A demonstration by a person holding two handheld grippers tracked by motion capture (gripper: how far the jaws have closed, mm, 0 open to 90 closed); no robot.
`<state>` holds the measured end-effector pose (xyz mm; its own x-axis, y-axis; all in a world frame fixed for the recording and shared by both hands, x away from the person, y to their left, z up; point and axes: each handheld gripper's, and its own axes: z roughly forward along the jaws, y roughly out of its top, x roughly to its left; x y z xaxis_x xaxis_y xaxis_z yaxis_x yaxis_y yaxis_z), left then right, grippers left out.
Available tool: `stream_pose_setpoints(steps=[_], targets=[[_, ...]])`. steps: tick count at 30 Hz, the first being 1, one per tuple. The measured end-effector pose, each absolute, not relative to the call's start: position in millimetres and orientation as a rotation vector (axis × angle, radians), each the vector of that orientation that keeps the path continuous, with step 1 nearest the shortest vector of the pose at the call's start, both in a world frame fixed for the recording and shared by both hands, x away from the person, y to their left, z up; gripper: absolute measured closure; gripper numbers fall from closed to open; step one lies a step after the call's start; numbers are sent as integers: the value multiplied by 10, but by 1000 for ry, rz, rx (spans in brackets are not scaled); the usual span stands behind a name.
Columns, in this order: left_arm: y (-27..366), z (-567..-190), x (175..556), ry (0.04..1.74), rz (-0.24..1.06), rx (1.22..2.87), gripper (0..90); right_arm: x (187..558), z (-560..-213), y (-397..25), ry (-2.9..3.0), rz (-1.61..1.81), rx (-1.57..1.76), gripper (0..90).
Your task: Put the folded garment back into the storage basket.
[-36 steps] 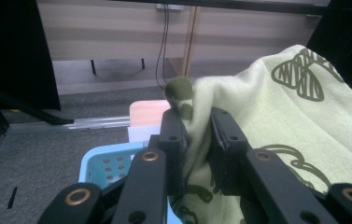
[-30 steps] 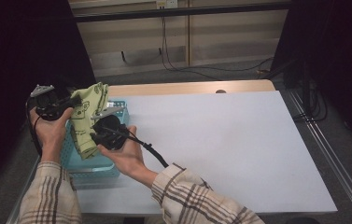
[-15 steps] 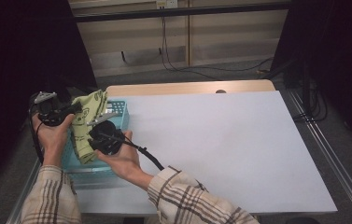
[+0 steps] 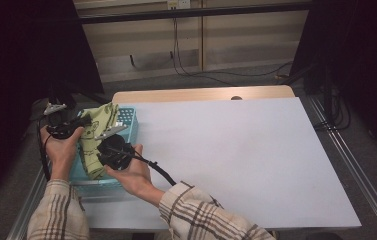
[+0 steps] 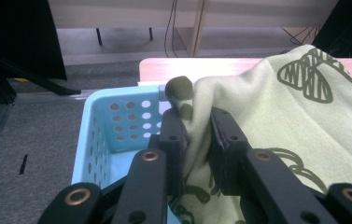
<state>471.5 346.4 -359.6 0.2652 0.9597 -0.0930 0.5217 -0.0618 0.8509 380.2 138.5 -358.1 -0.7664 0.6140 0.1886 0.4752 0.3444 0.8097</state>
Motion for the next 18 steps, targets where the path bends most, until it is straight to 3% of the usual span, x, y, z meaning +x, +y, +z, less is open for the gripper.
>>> stream_pose_setpoints(steps=[18], targets=[[3403,-3764,4785,1416,634,1744,766,3807,-3739,1445,2464,1358,1004,809]])
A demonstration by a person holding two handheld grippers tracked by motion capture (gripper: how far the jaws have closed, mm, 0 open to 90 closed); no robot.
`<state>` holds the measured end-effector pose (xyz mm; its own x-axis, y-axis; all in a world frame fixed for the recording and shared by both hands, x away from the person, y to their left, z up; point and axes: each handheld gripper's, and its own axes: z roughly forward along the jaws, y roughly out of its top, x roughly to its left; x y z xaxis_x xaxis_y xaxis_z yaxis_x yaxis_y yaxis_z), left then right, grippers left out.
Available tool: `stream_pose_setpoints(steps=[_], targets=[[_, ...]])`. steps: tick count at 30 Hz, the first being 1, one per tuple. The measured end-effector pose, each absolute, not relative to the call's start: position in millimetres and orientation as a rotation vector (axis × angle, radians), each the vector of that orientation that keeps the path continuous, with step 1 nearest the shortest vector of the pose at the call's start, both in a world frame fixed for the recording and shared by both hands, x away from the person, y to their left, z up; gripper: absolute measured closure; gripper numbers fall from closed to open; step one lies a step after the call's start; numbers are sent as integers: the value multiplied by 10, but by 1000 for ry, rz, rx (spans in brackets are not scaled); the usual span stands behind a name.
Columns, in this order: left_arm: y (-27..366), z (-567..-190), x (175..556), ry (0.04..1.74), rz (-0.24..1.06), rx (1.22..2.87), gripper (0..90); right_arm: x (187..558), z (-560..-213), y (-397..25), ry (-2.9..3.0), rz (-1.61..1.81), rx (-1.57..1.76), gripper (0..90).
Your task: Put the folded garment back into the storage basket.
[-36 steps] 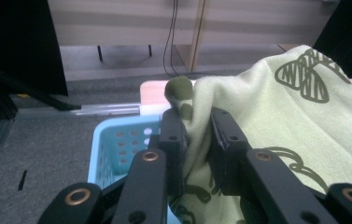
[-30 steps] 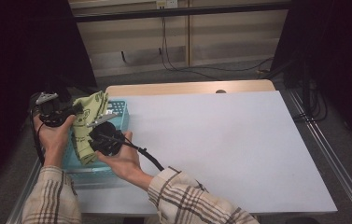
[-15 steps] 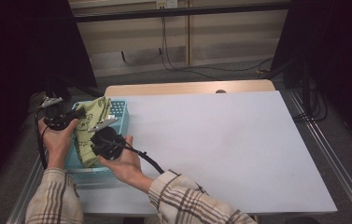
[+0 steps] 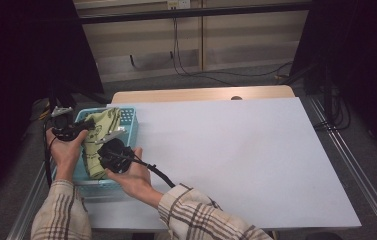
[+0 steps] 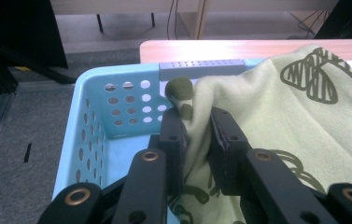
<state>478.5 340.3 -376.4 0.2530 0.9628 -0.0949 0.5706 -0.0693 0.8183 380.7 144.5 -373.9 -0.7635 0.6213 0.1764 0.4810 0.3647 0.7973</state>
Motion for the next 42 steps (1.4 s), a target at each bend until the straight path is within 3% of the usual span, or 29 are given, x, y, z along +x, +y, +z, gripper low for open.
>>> stream_pose_setpoints(steps=[3,14,42], targets=[[3425,-3758,4814,1409,643,1829,766,3832,-3768,1457,2459,1346,1014,809],[3369,-3861,4860,1422,632,1783,765,3863,-3838,1482,2469,1319,1019,809],[3296,-4083,4939,1458,598,1876,755,3915,-3953,1481,2533,1243,1023,787]])
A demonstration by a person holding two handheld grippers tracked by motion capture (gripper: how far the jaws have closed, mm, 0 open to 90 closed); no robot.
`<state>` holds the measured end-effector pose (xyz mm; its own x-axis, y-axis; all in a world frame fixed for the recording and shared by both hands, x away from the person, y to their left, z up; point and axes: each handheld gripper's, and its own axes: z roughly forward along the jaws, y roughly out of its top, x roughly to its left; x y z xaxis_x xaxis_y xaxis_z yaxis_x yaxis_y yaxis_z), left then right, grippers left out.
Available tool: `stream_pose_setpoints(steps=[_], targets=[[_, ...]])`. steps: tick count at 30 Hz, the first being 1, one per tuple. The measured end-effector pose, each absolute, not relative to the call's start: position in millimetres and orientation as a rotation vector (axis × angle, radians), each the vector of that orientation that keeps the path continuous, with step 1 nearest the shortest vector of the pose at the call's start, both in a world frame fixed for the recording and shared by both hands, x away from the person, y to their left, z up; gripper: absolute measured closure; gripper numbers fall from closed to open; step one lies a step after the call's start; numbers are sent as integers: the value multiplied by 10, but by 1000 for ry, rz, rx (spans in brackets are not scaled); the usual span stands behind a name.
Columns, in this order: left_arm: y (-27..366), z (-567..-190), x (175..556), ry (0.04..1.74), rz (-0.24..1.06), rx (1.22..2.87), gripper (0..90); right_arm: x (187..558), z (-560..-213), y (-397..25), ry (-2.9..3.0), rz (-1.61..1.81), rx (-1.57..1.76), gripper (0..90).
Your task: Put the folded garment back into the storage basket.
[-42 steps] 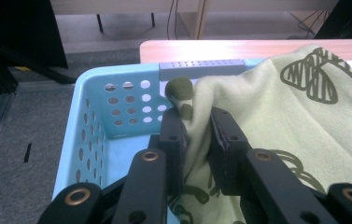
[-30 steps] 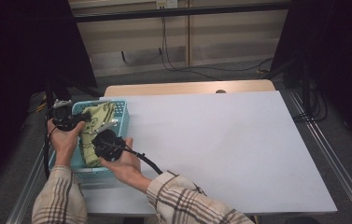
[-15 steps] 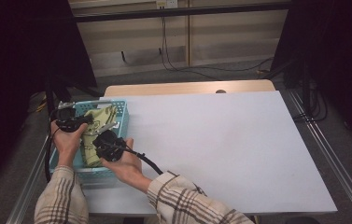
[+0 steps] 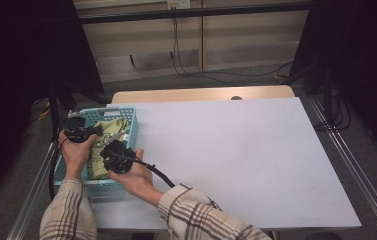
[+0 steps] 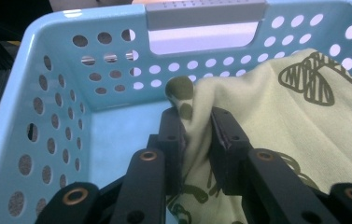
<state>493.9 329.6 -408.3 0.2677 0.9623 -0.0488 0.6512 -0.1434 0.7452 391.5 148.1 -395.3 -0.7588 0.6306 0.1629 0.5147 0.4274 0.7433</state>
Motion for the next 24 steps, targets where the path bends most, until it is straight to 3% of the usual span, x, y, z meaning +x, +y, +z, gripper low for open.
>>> stream_pose_setpoints(steps=[12,16,18,24], targets=[[3268,-4116,4943,1461,587,1899,703,3916,-3945,1468,2538,1216,999,690],[3260,-4083,4926,1450,617,1880,614,3903,-3915,1455,2522,1194,971,622],[3272,-4057,4922,1441,630,1878,562,3905,-3912,1448,2528,1204,963,542],[3299,-3972,4885,1420,662,1844,403,3906,-3876,1415,2521,1217,930,455]])
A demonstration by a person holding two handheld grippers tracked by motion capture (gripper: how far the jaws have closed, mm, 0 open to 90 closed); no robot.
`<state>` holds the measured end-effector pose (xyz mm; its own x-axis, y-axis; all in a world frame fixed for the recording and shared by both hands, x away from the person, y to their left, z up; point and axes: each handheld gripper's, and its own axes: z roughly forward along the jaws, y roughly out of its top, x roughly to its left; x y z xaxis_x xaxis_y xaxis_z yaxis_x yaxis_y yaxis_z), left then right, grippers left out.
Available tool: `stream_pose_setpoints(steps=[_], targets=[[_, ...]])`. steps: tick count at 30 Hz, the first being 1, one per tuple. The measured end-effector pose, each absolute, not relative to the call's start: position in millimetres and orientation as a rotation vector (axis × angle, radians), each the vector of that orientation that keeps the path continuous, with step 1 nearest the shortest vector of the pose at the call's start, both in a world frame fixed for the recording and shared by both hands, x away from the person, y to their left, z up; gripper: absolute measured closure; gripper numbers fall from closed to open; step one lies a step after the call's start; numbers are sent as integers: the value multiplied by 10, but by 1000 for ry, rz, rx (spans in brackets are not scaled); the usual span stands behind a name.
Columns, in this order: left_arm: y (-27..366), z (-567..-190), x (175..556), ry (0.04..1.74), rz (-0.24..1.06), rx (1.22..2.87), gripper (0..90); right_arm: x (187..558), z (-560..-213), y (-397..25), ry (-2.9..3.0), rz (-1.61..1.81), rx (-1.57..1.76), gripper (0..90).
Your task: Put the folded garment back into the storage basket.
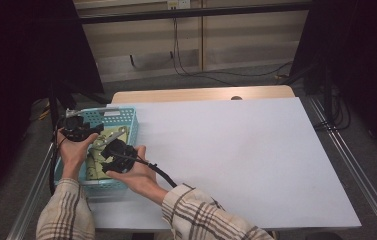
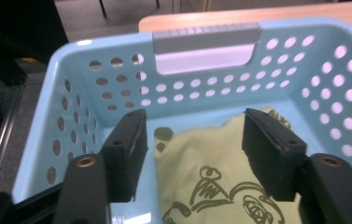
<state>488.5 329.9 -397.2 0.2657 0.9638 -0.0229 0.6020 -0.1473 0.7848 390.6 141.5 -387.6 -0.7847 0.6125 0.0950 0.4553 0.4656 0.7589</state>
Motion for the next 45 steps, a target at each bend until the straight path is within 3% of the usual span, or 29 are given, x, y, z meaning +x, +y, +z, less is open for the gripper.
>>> stream_pose_setpoints(steps=[7,10,13,16,22,45], targets=[[3285,-3893,4841,1380,689,1817,224,3923,-3835,1373,2487,1269,951,209],[3280,-3847,4806,1341,731,1804,135,3930,-3828,1345,2482,1284,950,162],[3311,-3794,4768,1316,803,1820,120,3935,-3818,1315,2466,1318,960,115],[3316,-3769,4738,1315,782,1779,57,3930,-3801,1276,2454,1332,936,95],[3294,-3734,4662,1254,800,1750,35,3925,-3763,1168,2384,1390,940,94],[3215,-3577,4192,1124,801,1638,36,4012,-3760,650,2149,1428,1024,74]])
